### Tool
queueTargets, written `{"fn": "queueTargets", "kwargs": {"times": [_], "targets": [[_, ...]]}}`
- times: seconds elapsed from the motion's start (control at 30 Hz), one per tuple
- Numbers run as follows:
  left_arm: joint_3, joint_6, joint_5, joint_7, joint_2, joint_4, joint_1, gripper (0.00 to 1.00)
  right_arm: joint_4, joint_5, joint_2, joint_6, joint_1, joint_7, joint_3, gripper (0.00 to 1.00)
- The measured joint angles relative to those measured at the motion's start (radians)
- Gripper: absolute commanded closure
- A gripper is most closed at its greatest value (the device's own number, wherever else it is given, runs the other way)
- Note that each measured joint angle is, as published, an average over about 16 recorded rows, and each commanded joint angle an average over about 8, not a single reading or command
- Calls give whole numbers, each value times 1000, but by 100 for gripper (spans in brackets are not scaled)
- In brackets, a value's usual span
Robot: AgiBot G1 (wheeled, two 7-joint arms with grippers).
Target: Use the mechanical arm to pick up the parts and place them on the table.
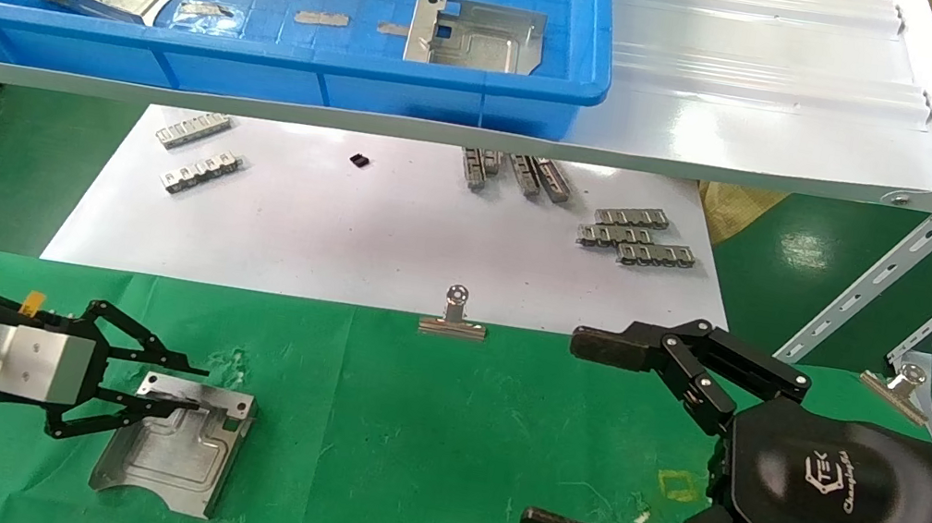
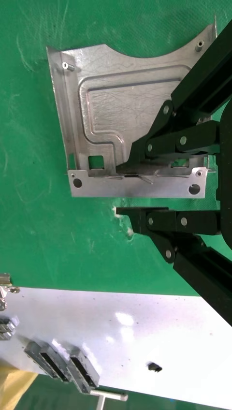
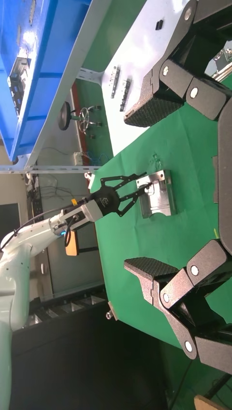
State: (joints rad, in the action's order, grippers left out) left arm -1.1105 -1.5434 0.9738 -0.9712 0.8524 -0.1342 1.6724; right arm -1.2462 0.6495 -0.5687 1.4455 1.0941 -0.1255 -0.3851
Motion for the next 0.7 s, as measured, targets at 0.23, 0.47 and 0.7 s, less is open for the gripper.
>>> {"fn": "queueTargets", "kwargs": {"times": [0.23, 0.47, 0.7], "targets": [[36, -31, -74, 95, -18, 15, -22, 0, 0, 0, 0, 0, 0, 0, 0, 0], [90, -54, -199, 282, -62, -13, -95, 0, 0, 0, 0, 0, 0, 0, 0, 0], [122, -56, -285, 407, -95, -46, -164, 0, 0, 0, 0, 0, 0, 0, 0, 0]]}}
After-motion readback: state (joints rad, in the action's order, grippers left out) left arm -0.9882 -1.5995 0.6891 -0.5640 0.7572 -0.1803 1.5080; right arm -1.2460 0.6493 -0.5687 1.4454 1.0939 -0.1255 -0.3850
